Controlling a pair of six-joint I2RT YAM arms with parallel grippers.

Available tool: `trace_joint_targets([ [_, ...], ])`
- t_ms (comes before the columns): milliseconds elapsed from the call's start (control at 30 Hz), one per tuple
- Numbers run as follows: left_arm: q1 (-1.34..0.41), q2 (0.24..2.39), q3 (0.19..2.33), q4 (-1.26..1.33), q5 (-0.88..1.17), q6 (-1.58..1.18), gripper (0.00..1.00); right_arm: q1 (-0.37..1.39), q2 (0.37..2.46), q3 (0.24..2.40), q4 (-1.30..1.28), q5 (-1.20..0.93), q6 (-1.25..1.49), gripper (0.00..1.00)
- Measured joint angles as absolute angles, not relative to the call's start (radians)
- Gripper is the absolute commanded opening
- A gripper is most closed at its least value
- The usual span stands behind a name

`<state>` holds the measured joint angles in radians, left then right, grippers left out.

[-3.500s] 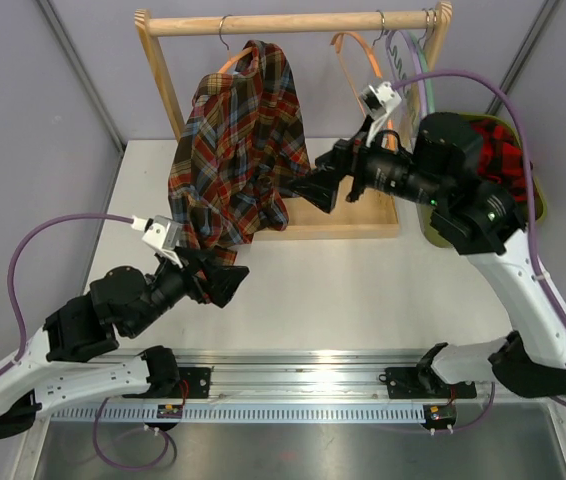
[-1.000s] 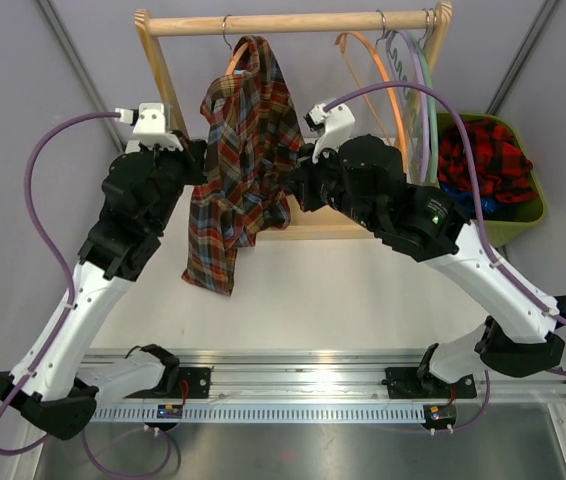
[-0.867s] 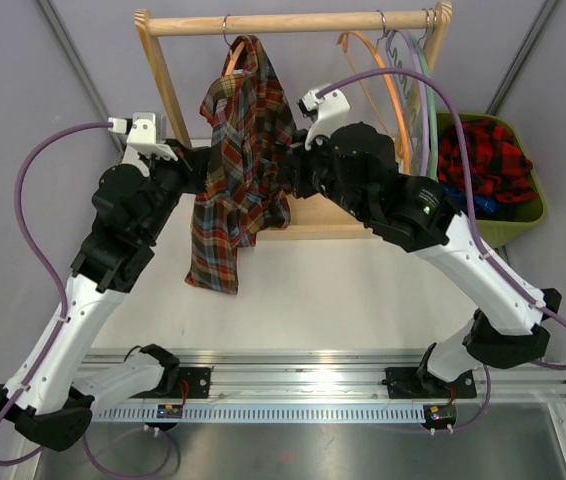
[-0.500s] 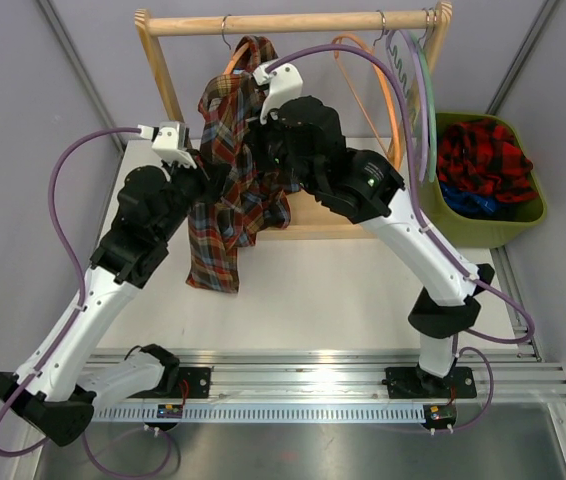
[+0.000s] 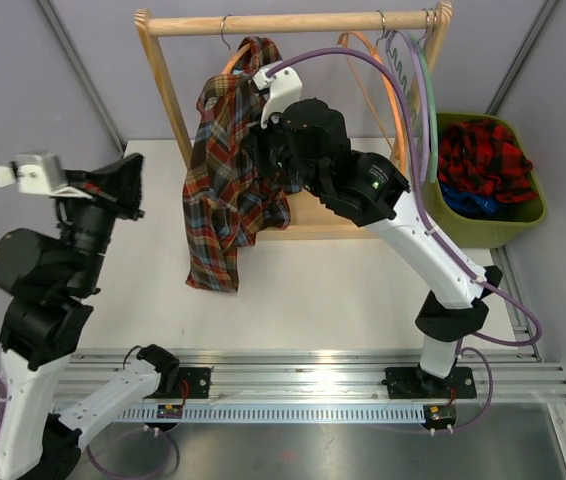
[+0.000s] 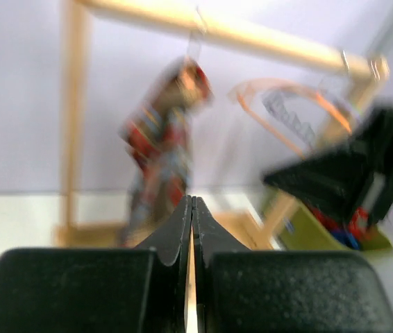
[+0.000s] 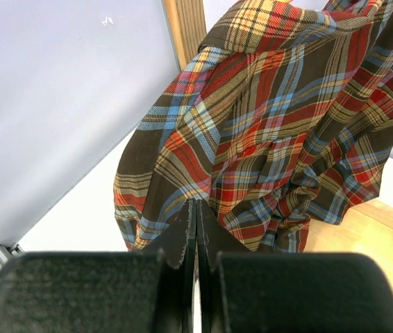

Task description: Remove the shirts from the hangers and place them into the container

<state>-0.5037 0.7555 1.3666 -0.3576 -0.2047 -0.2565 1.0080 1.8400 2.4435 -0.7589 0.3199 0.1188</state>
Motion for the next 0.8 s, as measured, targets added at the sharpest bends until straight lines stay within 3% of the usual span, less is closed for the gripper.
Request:
trace_joint_targets([
  [167,-0.503,0.775,1.467,-0.350,-0.385,-0.196,0.00,1.008,1.816,2.402,-0.746,0.314,0.119,0.00],
  [267,-0.503,0.892,1.466,-0.352,-0.429,-0.180,0.00,1.008,1.806,2.375,-0.745,0.311,0.119,0.00],
  [533,-0.503,1.274,1.464,-0.403,-0.422,-0.167,0.00,1.008,1.705,2.234,-0.722,0.315,0.118,0.00],
  [800,-0.562,1.269,1.464,-0.390,-0.348,-0.215,0.00,1.007,1.674,2.259,-0.701,0.373,0.085,0.00],
])
